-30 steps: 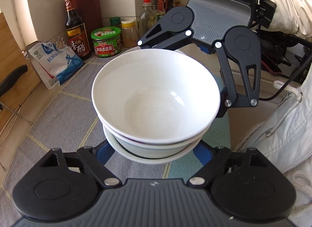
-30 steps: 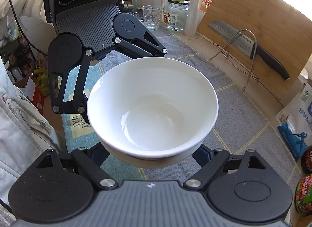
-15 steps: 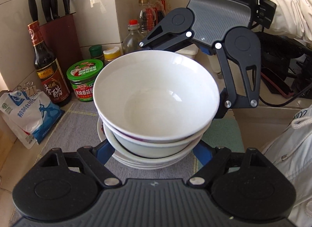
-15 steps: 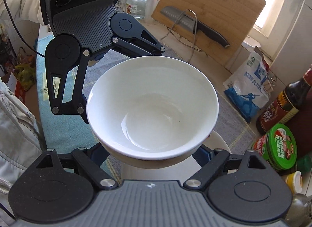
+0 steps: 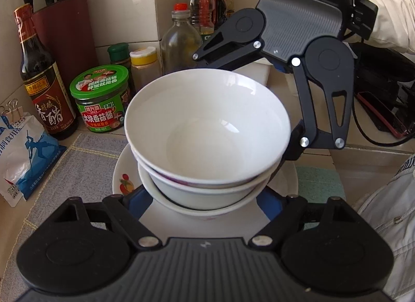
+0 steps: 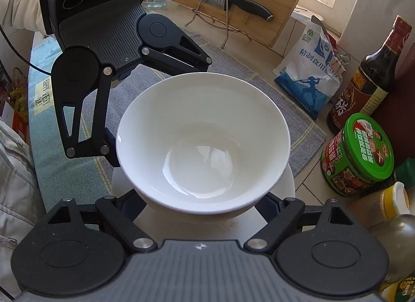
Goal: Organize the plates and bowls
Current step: 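Lift the bowl stack with both grippers and lower it onto the flower plate stack, then open both grippers and pull them away from the bowls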
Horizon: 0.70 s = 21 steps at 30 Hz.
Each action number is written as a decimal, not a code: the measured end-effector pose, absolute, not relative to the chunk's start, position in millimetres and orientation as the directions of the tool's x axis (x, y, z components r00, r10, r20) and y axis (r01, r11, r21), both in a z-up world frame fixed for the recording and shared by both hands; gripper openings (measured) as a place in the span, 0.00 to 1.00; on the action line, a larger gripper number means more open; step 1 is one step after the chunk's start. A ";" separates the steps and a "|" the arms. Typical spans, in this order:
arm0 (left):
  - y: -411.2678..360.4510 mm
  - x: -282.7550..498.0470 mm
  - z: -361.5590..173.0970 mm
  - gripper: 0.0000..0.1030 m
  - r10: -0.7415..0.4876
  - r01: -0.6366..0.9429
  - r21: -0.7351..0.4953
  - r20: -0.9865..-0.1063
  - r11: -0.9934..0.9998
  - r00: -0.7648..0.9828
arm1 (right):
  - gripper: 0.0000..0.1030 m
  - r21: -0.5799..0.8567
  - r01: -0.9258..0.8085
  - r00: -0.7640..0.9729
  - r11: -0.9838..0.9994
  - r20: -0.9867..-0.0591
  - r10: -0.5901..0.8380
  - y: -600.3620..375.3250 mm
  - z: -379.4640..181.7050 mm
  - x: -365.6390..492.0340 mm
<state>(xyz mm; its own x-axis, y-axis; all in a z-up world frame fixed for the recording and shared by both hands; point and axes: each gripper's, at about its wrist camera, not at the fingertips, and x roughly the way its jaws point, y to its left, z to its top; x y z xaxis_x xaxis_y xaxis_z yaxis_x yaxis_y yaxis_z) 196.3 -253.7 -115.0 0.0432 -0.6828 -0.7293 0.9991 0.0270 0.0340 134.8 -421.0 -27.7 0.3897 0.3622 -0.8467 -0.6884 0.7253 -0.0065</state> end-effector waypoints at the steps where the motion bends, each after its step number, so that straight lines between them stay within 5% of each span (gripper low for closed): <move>1: -254.5 196.5 -115.6 0.84 -0.683 0.999 0.033 -0.729 0.028 0.044 | 0.89 -0.007 -0.687 0.390 0.727 -0.847 0.361 -422.1 -28.3 134.5; 11: -256.9 194.2 -117.5 0.84 -0.684 0.998 0.051 -0.727 0.031 0.058 | 0.89 -0.028 -0.683 0.404 0.730 -0.847 0.346 -419.8 -28.9 132.3; 13: -255.9 191.8 -118.0 0.84 -0.687 0.997 0.065 -0.723 0.034 0.070 | 0.97 -0.021 -0.679 0.403 0.734 -0.846 0.349 -418.6 -28.3 131.7; 21: -236.8 179.6 -106.7 0.97 -0.739 0.988 0.109 -0.655 0.109 0.154 | 1.00 -0.043 -0.640 0.428 0.768 -0.850 0.308 -411.9 -24.3 119.8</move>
<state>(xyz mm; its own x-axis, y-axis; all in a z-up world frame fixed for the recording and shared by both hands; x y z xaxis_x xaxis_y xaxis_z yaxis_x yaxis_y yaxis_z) 179.6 -236.8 -106.7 0.1538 -0.7394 -0.6555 0.9880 0.1086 0.1094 119.8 -411.9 -24.3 0.4277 0.3085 -0.8497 -0.6395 0.7675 -0.0433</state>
